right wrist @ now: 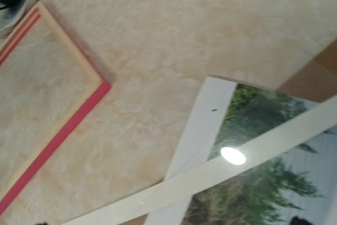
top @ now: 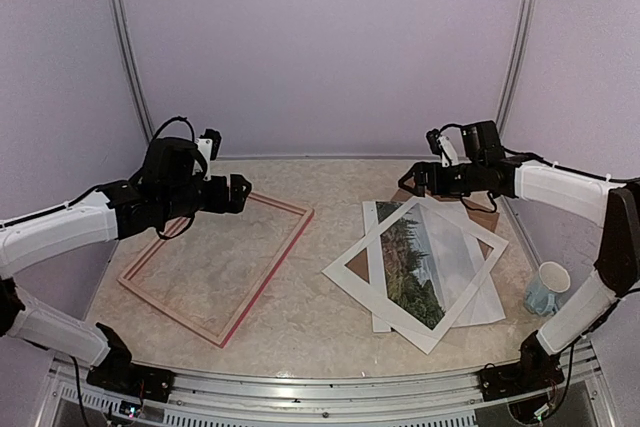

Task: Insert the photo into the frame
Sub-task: Adjust the frame body at the center of the board.

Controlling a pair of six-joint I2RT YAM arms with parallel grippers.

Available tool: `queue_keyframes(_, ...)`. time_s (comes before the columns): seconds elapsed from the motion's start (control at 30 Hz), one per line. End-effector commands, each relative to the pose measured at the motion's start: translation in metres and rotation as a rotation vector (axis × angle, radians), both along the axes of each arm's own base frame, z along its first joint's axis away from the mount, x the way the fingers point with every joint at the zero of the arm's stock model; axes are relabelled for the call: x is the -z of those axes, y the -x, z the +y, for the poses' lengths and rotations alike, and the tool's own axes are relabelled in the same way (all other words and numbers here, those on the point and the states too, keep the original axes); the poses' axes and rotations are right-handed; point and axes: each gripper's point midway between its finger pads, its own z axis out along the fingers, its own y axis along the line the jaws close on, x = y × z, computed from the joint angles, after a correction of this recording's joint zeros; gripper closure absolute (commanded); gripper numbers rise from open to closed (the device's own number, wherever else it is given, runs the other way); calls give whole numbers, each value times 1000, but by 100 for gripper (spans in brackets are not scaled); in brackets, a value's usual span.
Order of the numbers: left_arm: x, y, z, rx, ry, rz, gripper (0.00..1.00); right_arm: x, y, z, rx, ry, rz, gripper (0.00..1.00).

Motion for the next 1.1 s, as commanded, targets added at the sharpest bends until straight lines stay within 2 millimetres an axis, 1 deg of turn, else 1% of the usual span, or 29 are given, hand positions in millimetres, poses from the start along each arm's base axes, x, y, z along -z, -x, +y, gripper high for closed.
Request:
queue_keyframes(0.0,16,-3,6,-83,-4,15,1,-14,-4,-11,52,58,-32,1)
queue_keyframes(0.07,17,-4,7,-103,-2,7,1,-13,-5,-16,72,92,-40,1)
queue_keyframes(0.2,15,-5,10,-132,58,-26,1,-18,-4,-24,146,58,-24,1)
queue_keyframes(0.3,19,-3,11,-145,99,-24,1,-17,-3,-34,217,33,-8,1)
queue_keyframes(0.37,24,-3,8,-132,107,-9,1,-14,-2,-34,207,19,8,1)
queue_keyframes(0.43,29,-3,0,-103,92,14,1,-8,-4,-32,200,24,29,1)
queue_keyframes(0.47,37,-3,-4,-95,70,38,1,-4,-4,-32,200,29,46,1)
queue_keyframes(0.53,45,-2,-12,-72,31,63,1,2,-3,-26,171,22,66,1)
queue_keyframes(0.63,57,-1,-23,-60,-35,92,1,2,1,-17,115,-16,59,1)
queue_keyframes(0.73,73,2,-37,-2,-88,149,1,0,5,-12,82,-28,41,1)
queue_keyframes(0.8,88,7,-47,61,-104,201,1,0,6,-10,62,-29,39,1)
queue_keyframes(0.9,102,15,-60,145,-88,248,1,3,9,-8,43,-33,45,1)
queue_keyframes(1.0,109,18,-67,180,-78,277,1,6,10,-7,42,-38,51,1)
queue_keyframes(1.07,116,18,-68,184,-91,297,1,7,11,-6,37,-45,56,1)
